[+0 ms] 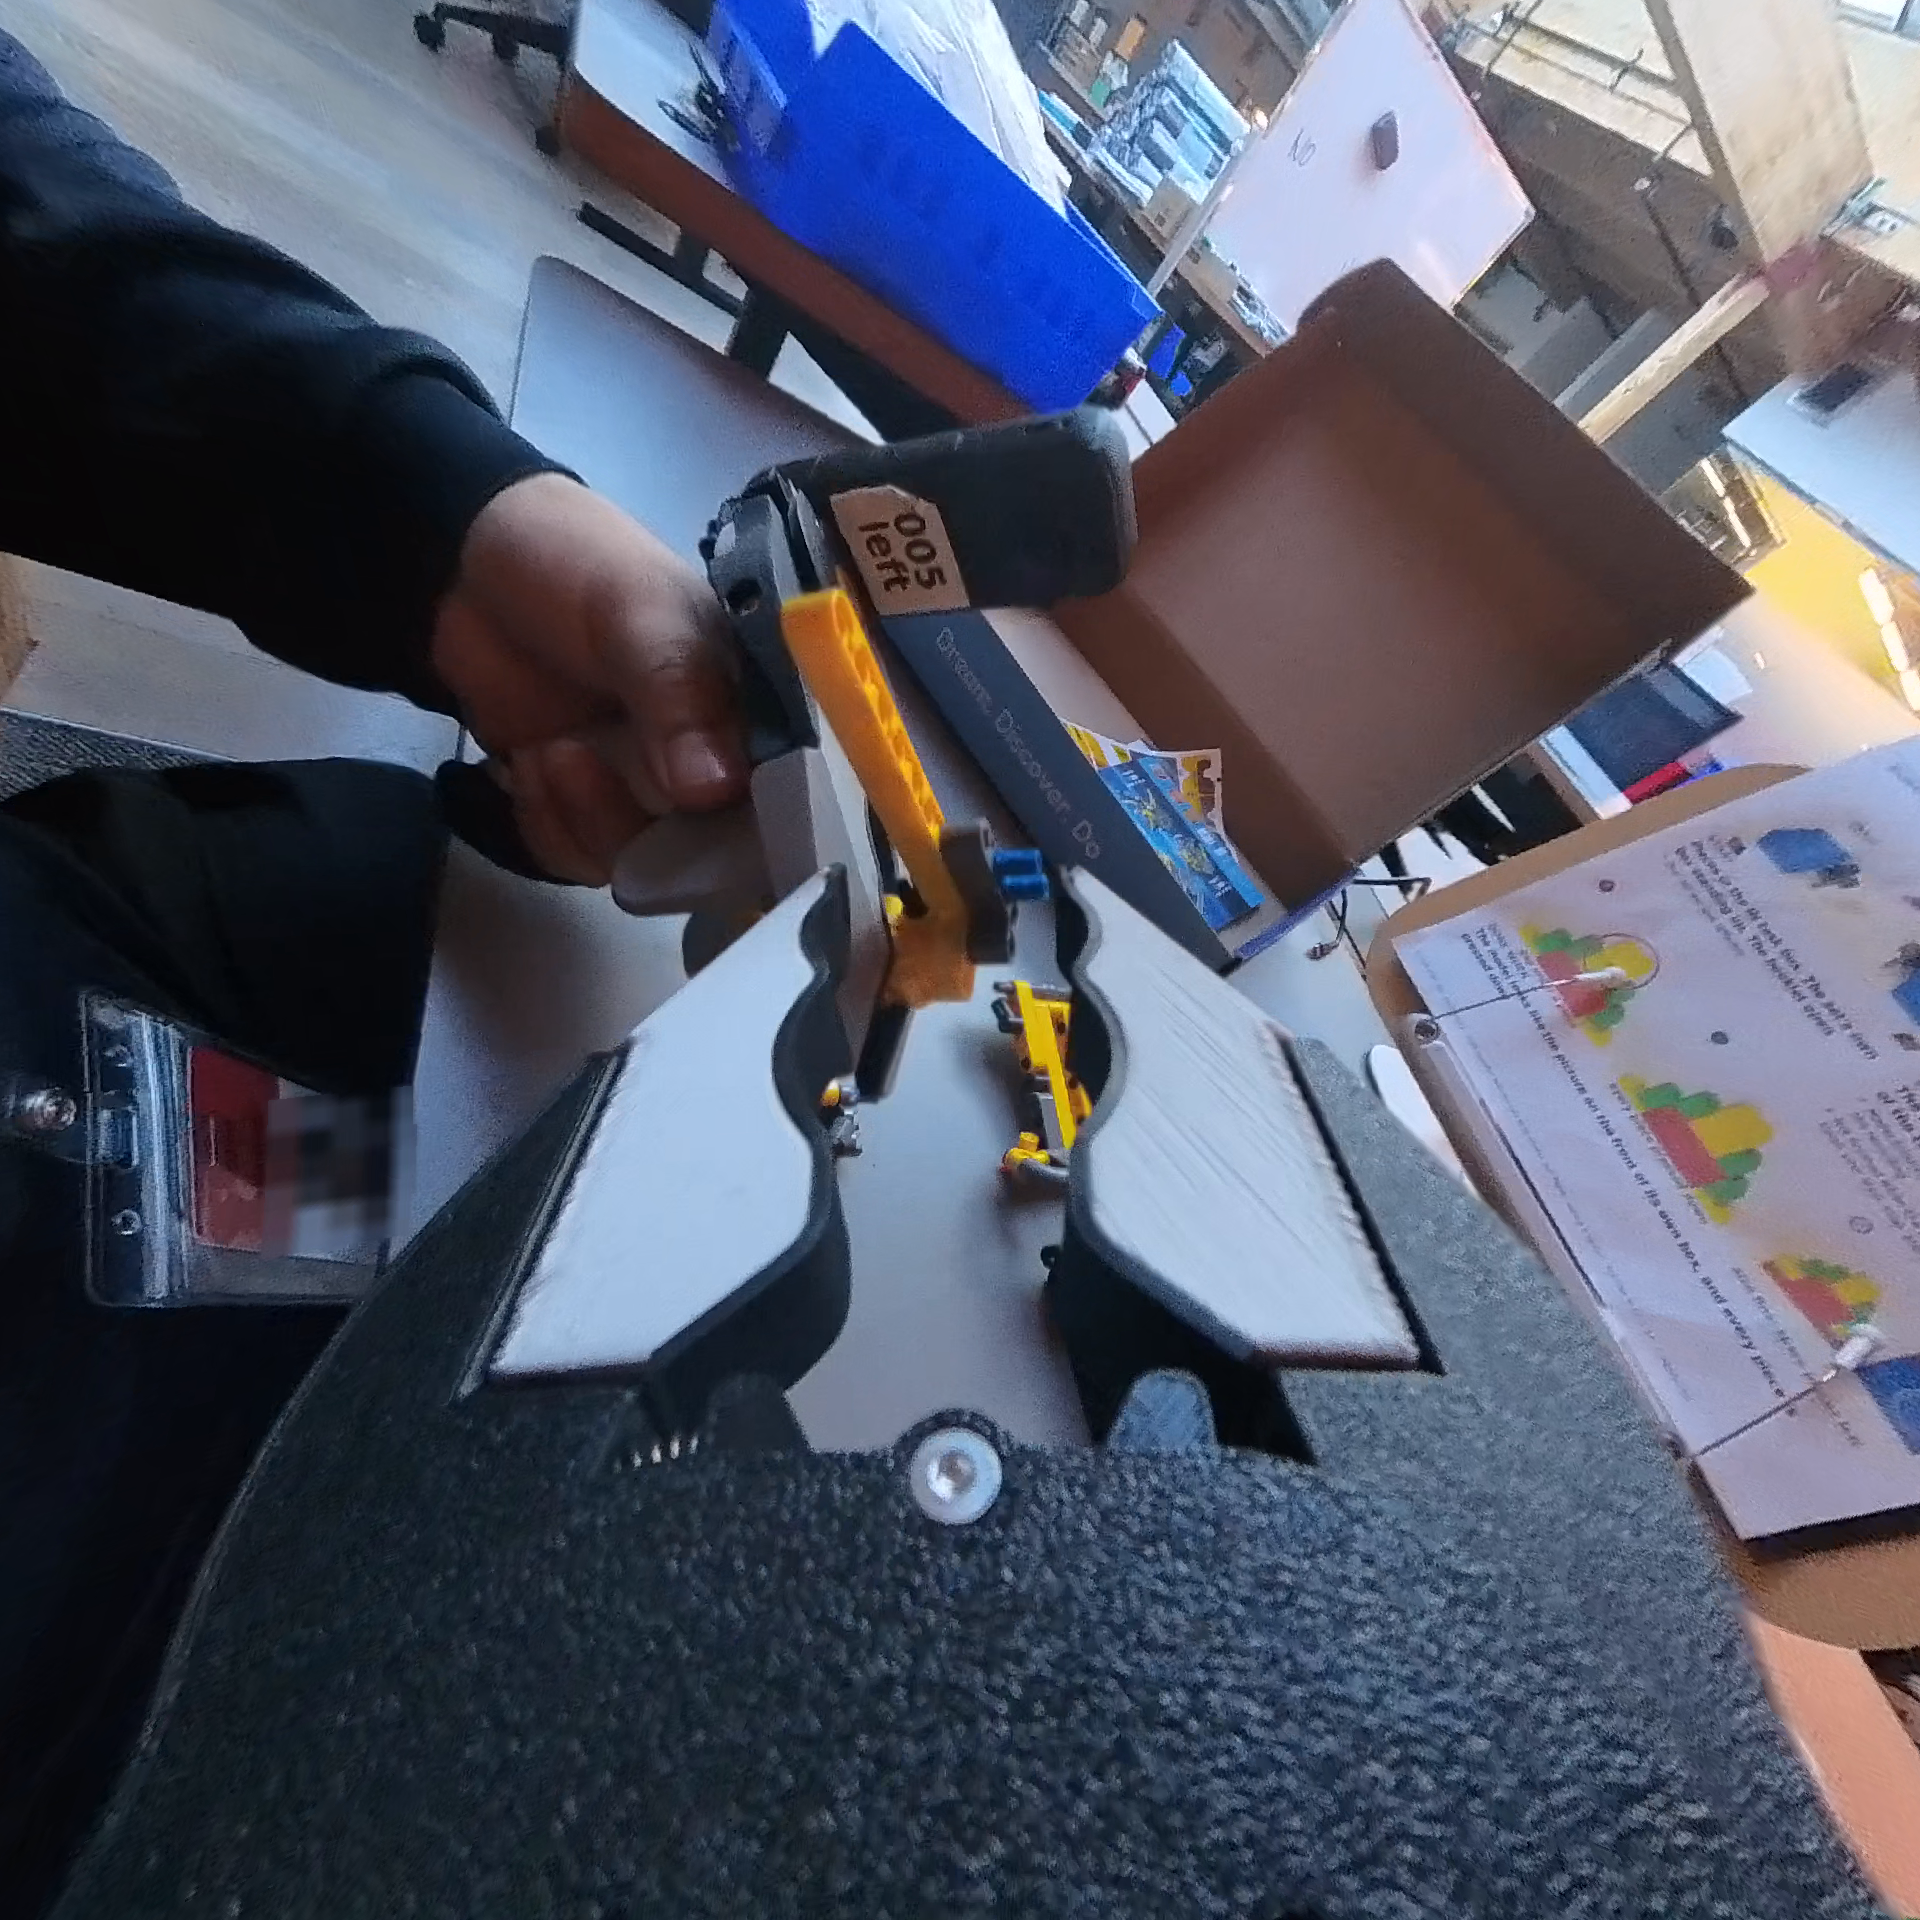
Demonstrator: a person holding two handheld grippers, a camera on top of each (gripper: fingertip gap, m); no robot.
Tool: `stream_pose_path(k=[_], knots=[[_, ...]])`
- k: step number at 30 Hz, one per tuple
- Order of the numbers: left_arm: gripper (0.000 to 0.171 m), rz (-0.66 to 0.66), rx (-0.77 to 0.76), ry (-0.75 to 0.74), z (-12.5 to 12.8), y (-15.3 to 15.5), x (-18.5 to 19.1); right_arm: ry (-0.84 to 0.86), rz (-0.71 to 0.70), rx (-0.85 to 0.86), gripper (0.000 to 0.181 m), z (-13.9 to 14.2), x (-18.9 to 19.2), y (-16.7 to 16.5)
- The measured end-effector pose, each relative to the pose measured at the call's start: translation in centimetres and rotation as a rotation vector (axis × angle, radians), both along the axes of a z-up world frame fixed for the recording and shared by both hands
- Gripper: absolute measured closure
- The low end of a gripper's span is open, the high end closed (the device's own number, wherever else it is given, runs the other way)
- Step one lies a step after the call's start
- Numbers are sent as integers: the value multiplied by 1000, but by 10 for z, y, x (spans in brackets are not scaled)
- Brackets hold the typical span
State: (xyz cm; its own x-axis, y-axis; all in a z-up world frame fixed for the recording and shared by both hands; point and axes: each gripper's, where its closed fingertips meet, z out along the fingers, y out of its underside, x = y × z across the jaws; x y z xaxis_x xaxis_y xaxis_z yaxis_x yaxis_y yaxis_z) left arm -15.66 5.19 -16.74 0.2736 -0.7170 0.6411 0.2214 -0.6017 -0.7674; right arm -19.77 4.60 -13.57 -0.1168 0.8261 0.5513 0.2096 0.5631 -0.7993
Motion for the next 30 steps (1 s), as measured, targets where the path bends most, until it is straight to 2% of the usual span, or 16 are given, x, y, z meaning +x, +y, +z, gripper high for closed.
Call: stream_pose_path(k=[8, 14, 16, 23, 30], knots=[[165, 5, 24, 78, -8, -2, 9, 16, -27, -10, 142, 0, -3, 2], [165, 80, 55, 157, -14, 6, 0, 3, -32, -86, 144, -8, -6, 4], [165, 116, 51, 179, -15, 9, -4, 8, -36, -64, 151, -10, -8, 4], [165, 93, 16, 142, -16, 7, 1, 0, -20, -24, 152, -10, -5, 3], [165, 112, 19, 173, -21, 10, 1, -20, -20, 65, 154, -13, -2, 5]])
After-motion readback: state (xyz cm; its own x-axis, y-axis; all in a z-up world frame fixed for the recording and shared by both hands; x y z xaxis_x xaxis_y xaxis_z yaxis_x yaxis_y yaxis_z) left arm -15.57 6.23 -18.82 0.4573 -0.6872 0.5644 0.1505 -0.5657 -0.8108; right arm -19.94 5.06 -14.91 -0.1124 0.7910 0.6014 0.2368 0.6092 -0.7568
